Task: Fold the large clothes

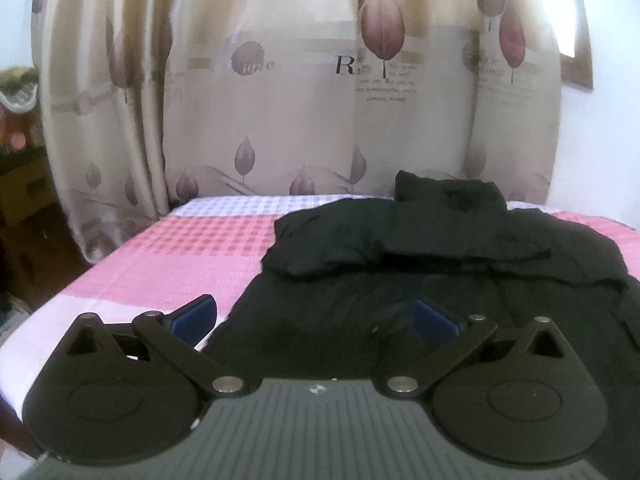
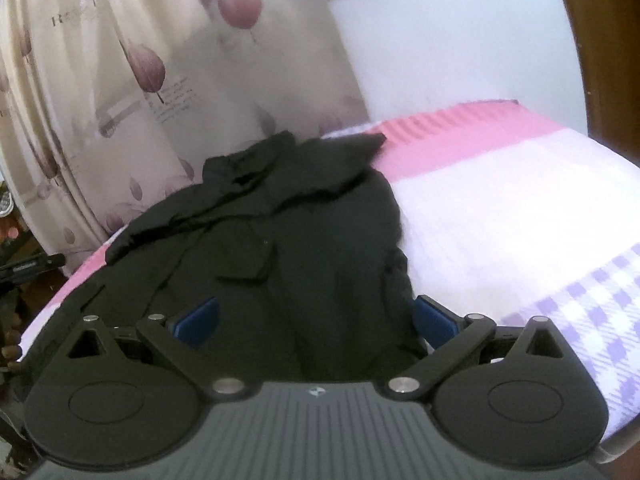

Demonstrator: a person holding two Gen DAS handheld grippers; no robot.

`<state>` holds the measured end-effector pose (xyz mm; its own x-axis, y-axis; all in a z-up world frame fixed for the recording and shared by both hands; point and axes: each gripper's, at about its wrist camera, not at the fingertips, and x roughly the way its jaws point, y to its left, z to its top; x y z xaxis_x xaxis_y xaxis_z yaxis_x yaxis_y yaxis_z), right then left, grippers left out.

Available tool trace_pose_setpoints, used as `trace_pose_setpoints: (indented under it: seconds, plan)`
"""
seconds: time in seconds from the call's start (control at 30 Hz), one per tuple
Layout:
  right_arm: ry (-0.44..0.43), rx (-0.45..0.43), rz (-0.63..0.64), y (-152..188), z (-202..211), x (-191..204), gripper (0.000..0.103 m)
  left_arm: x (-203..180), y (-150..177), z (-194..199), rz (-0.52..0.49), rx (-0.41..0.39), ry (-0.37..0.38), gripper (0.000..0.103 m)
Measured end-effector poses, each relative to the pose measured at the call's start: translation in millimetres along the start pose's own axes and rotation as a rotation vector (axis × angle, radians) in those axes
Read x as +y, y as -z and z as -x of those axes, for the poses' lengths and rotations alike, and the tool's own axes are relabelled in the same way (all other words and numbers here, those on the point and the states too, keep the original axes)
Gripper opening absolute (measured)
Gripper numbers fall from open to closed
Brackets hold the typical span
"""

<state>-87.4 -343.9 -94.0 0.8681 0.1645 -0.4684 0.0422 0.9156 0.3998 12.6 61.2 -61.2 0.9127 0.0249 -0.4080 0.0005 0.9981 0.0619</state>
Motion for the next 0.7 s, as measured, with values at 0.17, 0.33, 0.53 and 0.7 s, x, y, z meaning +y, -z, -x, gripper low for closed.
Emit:
trace_pose_setpoints:
  seconds: [0.17, 0.33, 0.53, 0.7]
  plan:
    - [-0.002, 0.031, -0.026, 8.1, 0.0, -11.4, 0.103, 72.0, 11.5, 10.8, 0.109, 0.114, 0.133, 0.102]
    - [-0.009, 0.052, -0.076, 14.6, -3.0, -16.9, 0.103, 122.4, 29.5, 22.5, 0.195, 0.166, 0.248, 0.102]
    - [-0.041, 0.088, -0.055, 15.8, 0.9, -12.8, 0.103, 149.5, 66.1, 25.1, 0.246, 0.262, 0.370, 0.087]
    - [-0.110, 0.065, -0.109, 23.1, 16.2, -25.7, 0.103, 150.1, 97.4, 16.6, 0.316, 0.355, 0.487, 0.068]
